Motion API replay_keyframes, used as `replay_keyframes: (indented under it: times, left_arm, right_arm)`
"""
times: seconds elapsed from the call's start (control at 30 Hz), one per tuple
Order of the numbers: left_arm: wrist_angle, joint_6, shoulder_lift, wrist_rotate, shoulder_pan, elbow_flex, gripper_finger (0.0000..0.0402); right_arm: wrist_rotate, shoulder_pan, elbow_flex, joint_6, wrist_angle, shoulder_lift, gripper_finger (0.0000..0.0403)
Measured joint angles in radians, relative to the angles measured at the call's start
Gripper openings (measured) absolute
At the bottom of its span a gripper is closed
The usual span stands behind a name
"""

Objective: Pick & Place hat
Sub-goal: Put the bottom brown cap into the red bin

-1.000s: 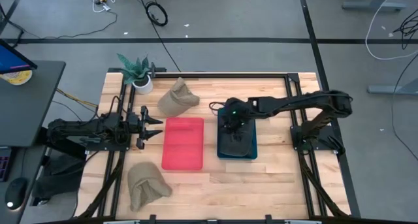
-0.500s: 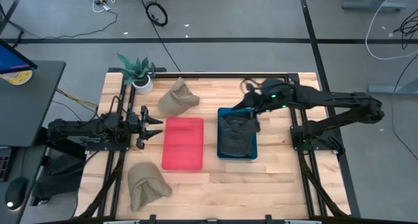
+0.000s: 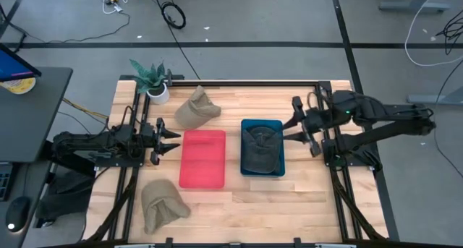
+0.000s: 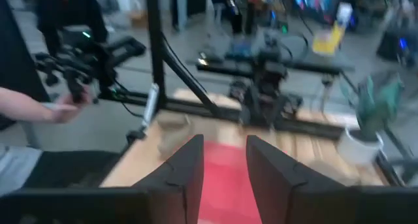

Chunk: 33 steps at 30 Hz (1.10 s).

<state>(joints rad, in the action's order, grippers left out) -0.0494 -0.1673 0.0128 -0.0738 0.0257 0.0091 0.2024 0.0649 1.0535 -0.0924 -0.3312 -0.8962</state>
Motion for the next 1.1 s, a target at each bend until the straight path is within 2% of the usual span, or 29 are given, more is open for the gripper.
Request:
replay_keyframes:
  times: [0.27,0.5,0.77,1.1]
  left_arm:
    - [-0.002,0.009,0.000,-0.002,0.000,0.000,0.0183]
    - [-0.002,0.074,0.000,-0.023,0.000,0.000,0.0183]
    - [-0.002,0.044,0.000,-0.023,0.000,0.000,0.0183]
    - [-0.002,0.047,0.000,-0.023,0.000,0.000,0.0183]
  right_arm:
    - [-0.003,0.021,-0.154,-0.002,0.127,0.166,0.0118]
    - [-0.003,-0.030,-0.359,-0.011,0.257,0.358,0.0118]
    - [-0.002,-0.051,-0.533,0.006,0.384,0.559,0.0118]
    - [0.001,-0.051,-0.810,0.119,0.652,0.764,0.0118]
